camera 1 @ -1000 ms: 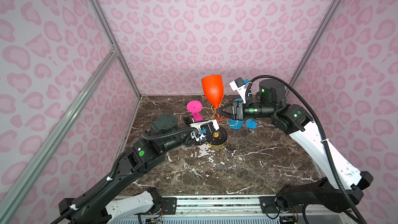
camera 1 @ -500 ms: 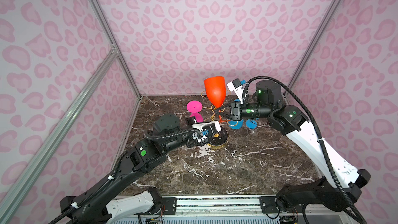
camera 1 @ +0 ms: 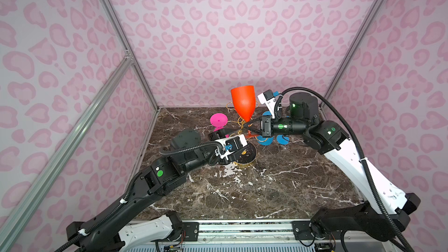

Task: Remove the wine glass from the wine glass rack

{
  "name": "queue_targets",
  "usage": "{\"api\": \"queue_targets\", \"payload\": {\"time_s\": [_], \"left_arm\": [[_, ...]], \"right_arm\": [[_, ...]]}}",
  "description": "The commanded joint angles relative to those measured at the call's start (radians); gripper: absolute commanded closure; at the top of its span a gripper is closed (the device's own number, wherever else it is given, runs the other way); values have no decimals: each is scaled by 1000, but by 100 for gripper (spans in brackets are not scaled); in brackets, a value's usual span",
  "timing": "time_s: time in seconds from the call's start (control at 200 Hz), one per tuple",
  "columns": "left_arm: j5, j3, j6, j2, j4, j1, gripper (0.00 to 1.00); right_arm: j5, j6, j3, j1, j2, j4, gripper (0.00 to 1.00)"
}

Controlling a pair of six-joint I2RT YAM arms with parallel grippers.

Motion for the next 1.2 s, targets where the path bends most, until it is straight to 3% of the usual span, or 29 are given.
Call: {"api": "queue_targets", "payload": {"time_s": [0.0, 0.125, 0.34, 0.475, 0.635, 0.88, 1.195], "left_arm": [[-95, -7, -271, -35, 101, 1, 34], [-239, 46, -602, -53, 84, 1, 30], [-319, 120, -1062, -70, 16, 11, 29], [-271, 137, -1274, -69, -29, 36, 30], [-104, 135, -1520, -46, -7, 97, 38], [125, 130, -1676, 25, 49, 145, 45], [281, 139, -1678, 93, 16, 147, 56]], "right_arm": [[132, -161, -4, -3, -15, -56, 100], [239, -316, -51, -5, -49, -65, 100], [365, -555, -155, -7, -133, 11, 100], [372, -700, -251, -3, -209, 57, 100], [322, -846, -320, 8, -291, 90, 100], [286, -1003, -346, 62, -330, 8, 100], [285, -1069, -359, 71, -367, -25, 100]]}}
